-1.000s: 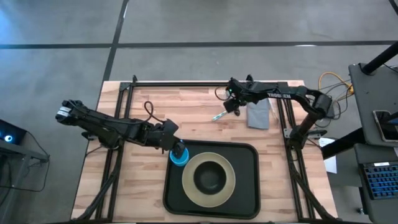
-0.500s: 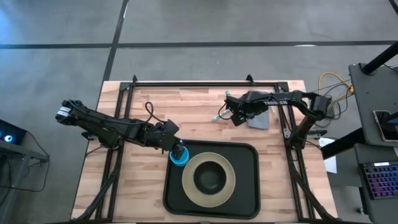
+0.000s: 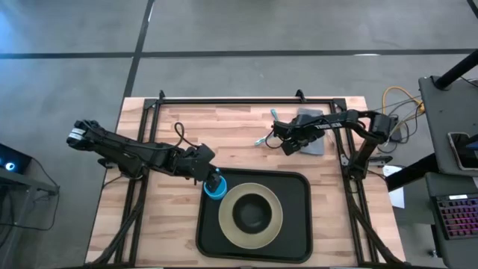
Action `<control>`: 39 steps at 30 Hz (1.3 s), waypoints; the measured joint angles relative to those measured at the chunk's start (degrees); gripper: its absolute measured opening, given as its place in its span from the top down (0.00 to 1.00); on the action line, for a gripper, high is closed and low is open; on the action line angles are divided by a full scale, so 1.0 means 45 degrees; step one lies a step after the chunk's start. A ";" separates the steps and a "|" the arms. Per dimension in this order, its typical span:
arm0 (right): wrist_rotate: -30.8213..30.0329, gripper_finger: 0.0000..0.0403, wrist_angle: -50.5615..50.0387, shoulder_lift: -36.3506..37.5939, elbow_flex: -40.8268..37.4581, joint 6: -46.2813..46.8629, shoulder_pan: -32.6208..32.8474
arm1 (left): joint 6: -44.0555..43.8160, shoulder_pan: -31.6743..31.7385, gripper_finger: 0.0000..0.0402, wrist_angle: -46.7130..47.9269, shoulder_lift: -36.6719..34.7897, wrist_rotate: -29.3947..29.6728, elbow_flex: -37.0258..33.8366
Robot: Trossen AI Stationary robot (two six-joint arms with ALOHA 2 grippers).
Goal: Set up tray
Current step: Put the gray napkin to the right side of the brown plate on the black serving tray
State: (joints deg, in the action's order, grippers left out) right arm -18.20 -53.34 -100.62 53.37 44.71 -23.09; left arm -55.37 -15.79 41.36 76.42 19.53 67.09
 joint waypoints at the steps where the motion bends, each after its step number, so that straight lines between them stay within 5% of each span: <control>1: 0.0009 0.57 -0.0012 0.0000 -0.0002 0.0030 0.0000 | 0.0000 -0.0005 0.67 -0.0004 0.0005 -0.0004 0.0000; 14: 0.1060 0.96 -0.0068 0.0136 -0.0070 -0.0312 -0.0010 | 0.0000 -0.0154 0.67 -0.0005 0.0001 -0.0024 0.0000; 24: 0.3321 0.98 -0.0203 0.1534 -0.0099 -0.0409 0.0141 | 0.0035 -0.0398 0.67 -0.0004 0.0005 -0.0019 0.0000; 31: 0.4297 0.98 -0.2670 0.3950 0.0277 -0.0204 0.0525 | 0.0135 -0.0578 0.67 -0.0009 0.0005 0.0001 0.0000; 39: 0.5833 0.98 -0.3762 0.5838 0.0642 0.2493 0.2360 | 0.0644 -0.0573 0.67 -0.0009 0.0005 0.0035 -0.0245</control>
State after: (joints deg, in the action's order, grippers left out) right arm 8.04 -70.27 -74.35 56.26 55.93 -12.47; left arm -52.48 -18.37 41.32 76.44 19.69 65.99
